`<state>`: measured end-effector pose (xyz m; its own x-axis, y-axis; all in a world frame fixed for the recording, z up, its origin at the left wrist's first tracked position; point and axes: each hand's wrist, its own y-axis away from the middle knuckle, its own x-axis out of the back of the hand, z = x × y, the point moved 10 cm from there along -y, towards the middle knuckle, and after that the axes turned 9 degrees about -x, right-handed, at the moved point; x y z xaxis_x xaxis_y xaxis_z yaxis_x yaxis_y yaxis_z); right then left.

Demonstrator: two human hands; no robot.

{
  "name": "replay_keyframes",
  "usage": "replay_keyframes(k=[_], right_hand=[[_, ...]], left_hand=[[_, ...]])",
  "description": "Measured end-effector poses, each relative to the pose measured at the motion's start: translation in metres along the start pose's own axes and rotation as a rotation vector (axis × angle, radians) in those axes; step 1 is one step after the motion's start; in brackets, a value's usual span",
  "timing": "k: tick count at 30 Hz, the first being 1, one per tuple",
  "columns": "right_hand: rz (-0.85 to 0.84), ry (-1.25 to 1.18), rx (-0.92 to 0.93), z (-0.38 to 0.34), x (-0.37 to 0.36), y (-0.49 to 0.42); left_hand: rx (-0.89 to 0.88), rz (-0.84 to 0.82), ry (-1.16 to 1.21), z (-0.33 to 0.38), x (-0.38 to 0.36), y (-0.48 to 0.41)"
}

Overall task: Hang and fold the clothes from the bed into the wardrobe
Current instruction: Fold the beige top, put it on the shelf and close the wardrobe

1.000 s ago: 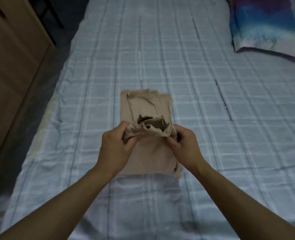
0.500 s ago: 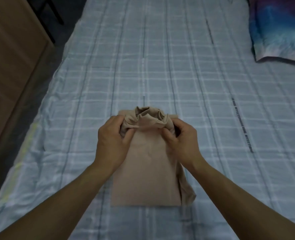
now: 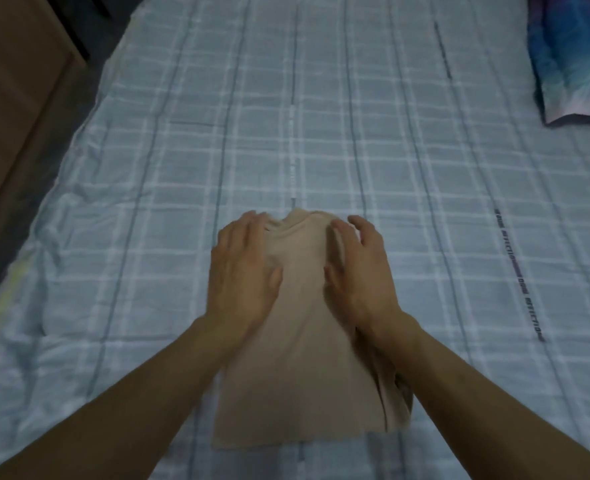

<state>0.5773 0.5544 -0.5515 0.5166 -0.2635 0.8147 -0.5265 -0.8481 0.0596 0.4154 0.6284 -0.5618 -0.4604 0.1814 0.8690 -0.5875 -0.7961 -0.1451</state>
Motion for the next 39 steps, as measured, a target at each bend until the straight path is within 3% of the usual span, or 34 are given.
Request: replay_keyframes(k=[2, 5, 8, 13, 21, 26, 39], right_hand=[[0.002, -0.026, 0.089, -0.013, -0.002, 0.004], [-0.122, 0.306, 0.29, -0.023, -0.037, 0.018], [-0.258, 0.415, 0.275, -0.002, -0.061, 0.027], [-0.297, 0.416, 0.288, 0.023, -0.074, 0.03], [-0.311, 0.48, 0.265, 0.012, -0.067, 0.032], [-0.336, 0.382, 0.268, 0.0, -0.059, 0.081], [-0.309, 0.342, 0.253, 0.032, -0.067, 0.099]], left_hand=[[-0.227, -0.001, -0.099, 0.021, -0.005, 0.009], [-0.345, -0.093, -0.184, 0.032, -0.022, 0.015], [-0.331, -0.234, -0.26, 0.019, -0.043, 0.015], [-0.347, -0.338, -0.32, 0.005, -0.067, 0.02], [-0.346, -0.332, -0.384, 0.012, -0.059, 0.021], [-0.458, -0.324, -0.322, 0.04, -0.053, 0.07], [-0.341, -0.42, -0.249, 0.02, -0.064, 0.097]])
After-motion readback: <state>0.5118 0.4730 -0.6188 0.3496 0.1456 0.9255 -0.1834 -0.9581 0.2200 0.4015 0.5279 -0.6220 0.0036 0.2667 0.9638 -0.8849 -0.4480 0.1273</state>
